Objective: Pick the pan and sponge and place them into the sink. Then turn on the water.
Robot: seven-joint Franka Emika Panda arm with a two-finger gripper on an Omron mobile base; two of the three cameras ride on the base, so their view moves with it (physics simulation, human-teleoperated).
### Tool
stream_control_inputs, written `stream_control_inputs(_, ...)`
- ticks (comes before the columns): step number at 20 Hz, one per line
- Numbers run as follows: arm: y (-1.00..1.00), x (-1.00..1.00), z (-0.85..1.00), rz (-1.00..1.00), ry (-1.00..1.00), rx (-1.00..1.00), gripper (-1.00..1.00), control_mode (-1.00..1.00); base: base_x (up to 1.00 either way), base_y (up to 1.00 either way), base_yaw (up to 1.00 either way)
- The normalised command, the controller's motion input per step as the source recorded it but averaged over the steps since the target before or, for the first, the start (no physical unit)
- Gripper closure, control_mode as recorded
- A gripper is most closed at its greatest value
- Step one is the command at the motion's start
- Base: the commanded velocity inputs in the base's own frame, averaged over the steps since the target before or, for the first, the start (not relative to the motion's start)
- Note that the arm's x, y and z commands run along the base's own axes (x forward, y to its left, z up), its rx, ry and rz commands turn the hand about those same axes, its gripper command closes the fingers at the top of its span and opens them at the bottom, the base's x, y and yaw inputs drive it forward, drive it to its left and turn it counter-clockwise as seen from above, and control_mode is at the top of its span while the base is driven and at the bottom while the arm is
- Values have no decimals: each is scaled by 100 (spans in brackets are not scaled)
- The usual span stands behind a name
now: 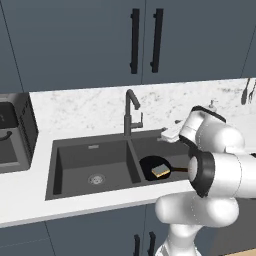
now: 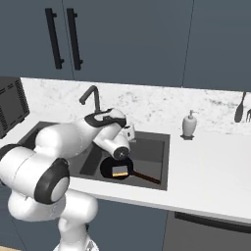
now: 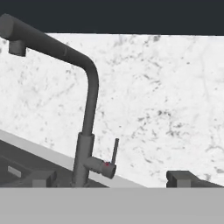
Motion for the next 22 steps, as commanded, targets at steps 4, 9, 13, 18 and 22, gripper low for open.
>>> stream_control_inputs(4, -1, 49, -24, 0, 18, 7, -100, -100, 0, 0, 0)
stream_control_inputs(9, -1, 44, -32, 0, 5, 10, -100, -100, 0, 0, 0)
stream_control_inputs(13, 0, 39, -26, 0, -3, 6, -100, -100, 0, 0, 0)
stream_control_inputs(18, 0, 45, -26, 0, -11, 3, -100, -100, 0, 0, 0)
stream_control_inputs(22, 1, 43, -21, 0, -9, 2, -100, -100, 0, 0, 0)
